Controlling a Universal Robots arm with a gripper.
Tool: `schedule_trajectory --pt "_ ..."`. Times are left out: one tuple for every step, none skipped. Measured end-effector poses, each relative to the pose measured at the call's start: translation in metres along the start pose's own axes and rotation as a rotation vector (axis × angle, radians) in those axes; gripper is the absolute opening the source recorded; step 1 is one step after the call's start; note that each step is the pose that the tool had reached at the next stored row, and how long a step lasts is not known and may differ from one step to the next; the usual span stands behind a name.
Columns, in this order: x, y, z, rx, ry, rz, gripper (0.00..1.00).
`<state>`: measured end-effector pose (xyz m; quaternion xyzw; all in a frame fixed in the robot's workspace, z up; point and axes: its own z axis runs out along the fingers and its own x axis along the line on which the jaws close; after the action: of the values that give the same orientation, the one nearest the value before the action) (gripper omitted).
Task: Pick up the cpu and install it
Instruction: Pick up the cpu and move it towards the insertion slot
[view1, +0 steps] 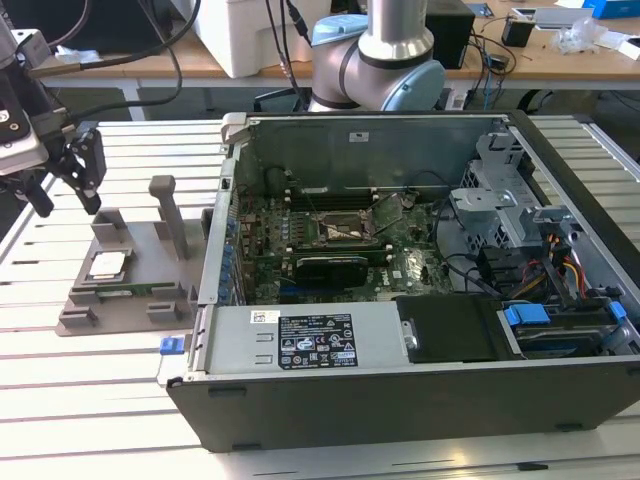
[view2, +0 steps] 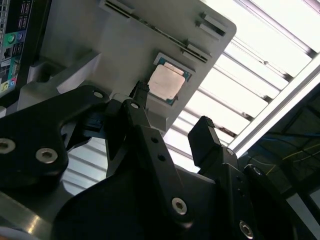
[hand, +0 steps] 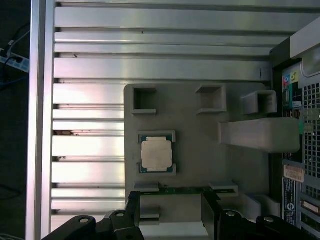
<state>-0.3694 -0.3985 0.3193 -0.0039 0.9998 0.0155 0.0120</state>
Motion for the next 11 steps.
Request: schedule_trajectory --pt "0.0000 0.0000 0.0007 0.0001 0.0001 0.000 0.60" --pt "0.0000 -0.0001 0.0017 0.0001 0.0001 0.000 0.60" --pt "0.0000 -0.0001 0.0022 0.0000 0.0001 0.000 0.60" --pt "0.0001 -0.0001 0.0026 0.0001 0.0001 0.000 0.60" --pt "0.0001 -0.0001 0.0033 0.0001 0.0001 0.000 0.60" --pt "0.0001 -0.0001 0.0039 0.0001 0.0000 0.000 0.60" --pt "0.0001 -0.0001 0.0044 0.0001 0.0000 0.000 0.60" --pt "0.0001 -0.0002 0.0050 0.0001 0.0001 0.000 0.60" --pt "0.0001 -0.0002 0.0055 0.0001 0.0001 0.000 0.60" --pt "0.0001 -0.0002 0.0062 0.0001 0.0000 0.000 0.60" --pt "0.0002 -0.0002 0.0068 0.0000 0.0001 0.000 0.60"
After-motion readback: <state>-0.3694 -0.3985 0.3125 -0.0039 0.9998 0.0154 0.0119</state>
